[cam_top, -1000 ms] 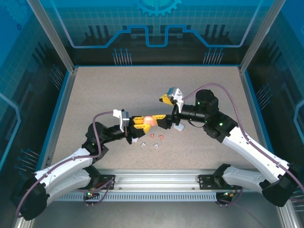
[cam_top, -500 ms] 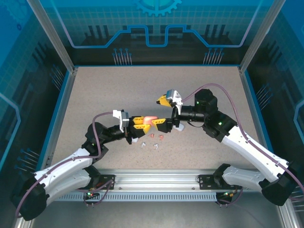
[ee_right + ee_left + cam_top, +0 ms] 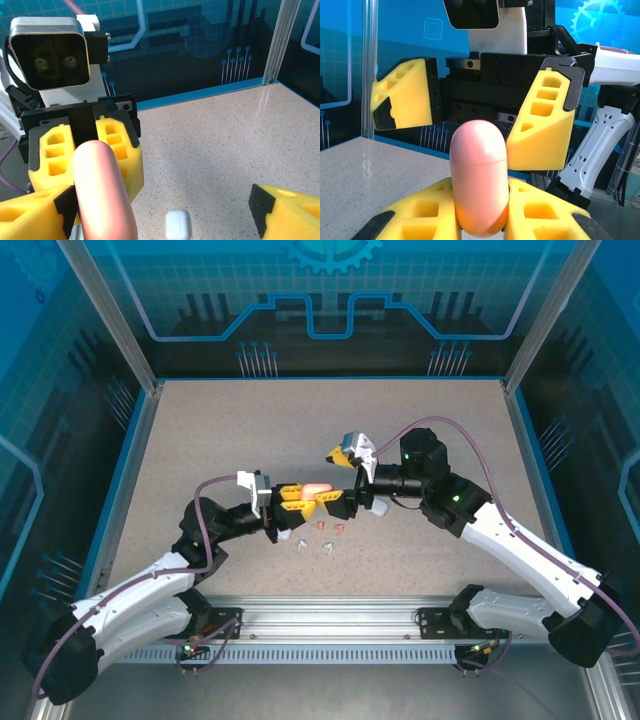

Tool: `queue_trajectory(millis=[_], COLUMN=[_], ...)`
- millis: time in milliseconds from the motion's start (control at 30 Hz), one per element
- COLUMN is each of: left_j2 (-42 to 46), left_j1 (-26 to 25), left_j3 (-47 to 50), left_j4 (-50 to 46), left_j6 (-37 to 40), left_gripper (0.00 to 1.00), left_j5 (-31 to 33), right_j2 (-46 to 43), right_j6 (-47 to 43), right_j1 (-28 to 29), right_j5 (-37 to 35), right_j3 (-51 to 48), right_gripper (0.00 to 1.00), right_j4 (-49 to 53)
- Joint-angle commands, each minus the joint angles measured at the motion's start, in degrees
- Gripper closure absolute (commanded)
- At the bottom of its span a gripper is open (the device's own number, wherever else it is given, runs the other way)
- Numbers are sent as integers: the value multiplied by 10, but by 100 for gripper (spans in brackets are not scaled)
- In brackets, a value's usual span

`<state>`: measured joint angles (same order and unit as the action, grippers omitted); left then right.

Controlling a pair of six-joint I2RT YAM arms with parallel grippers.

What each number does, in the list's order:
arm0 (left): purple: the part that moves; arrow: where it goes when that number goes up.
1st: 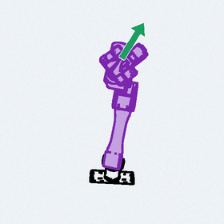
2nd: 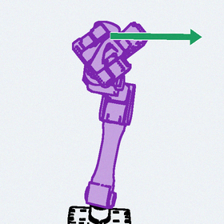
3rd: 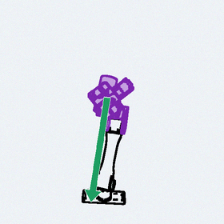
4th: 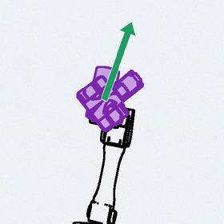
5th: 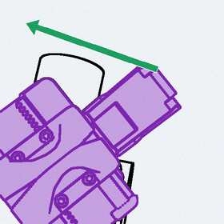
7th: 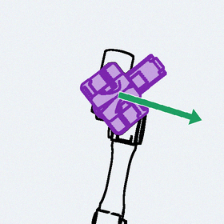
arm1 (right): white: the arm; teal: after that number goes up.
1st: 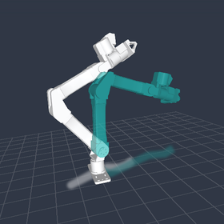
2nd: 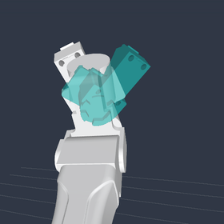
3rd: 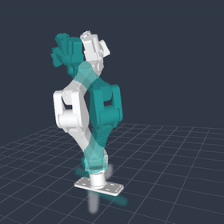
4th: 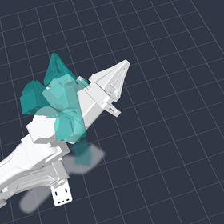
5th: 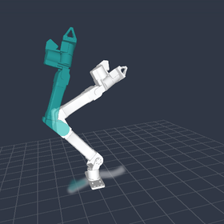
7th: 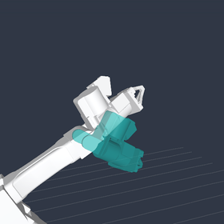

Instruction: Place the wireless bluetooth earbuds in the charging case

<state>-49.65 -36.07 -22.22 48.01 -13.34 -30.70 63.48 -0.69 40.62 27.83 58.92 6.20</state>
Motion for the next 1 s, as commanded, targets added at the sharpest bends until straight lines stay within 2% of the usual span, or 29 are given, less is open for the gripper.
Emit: queue_trajectory(millis=[0, 533, 800, 867, 967], left_j2=[11, 17, 22, 24, 31], left_j1=[-6, -5, -6, -6, -6], left_j3=[9, 13, 16, 18, 25], left_j4=[16, 15, 5, 7, 19], left_j6=[14, 17, 24, 24, 25], left_gripper=[100, 100, 100, 100, 100], left_j5=[-3, -6, 1, 3, 4], right_j2=[-3, 17, 1, -13, -35], right_j6=[4, 13, 30, 44, 76], right_j1=[1, -36, -43, -47, -53], right_j5=[-20, -22, 12, 7, -38], right_j3=[14, 59, 63, 60, 59], right_gripper=[11, 13, 12, 12, 12], right_j4=[0, 29, 23, 26, 56])
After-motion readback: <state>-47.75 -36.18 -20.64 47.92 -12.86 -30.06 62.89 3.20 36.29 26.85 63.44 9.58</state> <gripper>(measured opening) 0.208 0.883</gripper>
